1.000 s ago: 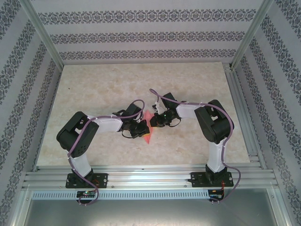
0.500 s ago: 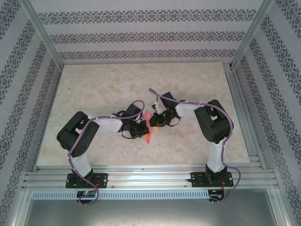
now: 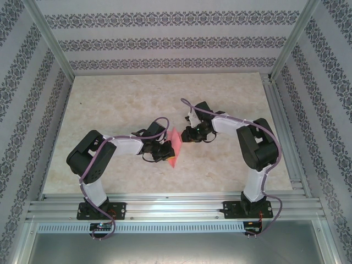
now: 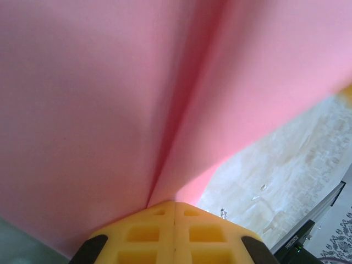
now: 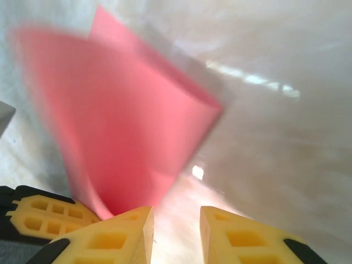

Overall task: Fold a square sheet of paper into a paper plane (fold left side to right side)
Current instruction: Fourth fold the wing at the center of the table.

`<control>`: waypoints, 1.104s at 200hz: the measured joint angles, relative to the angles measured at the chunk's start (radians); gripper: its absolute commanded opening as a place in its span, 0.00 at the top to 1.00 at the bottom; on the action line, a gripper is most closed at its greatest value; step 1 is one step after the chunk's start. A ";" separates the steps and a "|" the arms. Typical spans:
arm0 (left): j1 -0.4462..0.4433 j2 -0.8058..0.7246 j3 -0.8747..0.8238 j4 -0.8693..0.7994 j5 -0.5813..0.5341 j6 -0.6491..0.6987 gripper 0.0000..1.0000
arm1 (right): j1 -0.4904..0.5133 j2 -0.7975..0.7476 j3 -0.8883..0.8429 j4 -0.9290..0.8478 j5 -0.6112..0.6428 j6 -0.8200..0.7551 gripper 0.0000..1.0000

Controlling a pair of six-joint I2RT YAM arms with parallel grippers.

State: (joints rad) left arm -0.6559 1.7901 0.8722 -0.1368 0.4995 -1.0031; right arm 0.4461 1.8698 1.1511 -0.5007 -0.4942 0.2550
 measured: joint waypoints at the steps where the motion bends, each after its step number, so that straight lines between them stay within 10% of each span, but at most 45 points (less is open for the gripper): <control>1: 0.000 0.000 0.000 0.000 0.000 0.000 1.00 | -0.001 -0.003 0.000 -0.001 0.002 0.000 0.73; 94: 0.000 0.000 0.002 -0.002 -0.003 0.000 1.00 | 0.149 -0.057 -0.128 0.193 -0.053 0.159 0.87; 221: 0.000 0.005 0.006 -0.002 -0.009 0.003 1.00 | 0.091 0.060 -0.087 0.223 -0.081 0.127 0.87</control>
State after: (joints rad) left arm -0.6559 1.7947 0.8780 -0.1383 0.4904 -1.0000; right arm 0.5373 1.9301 1.0637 -0.2775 -0.5751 0.3817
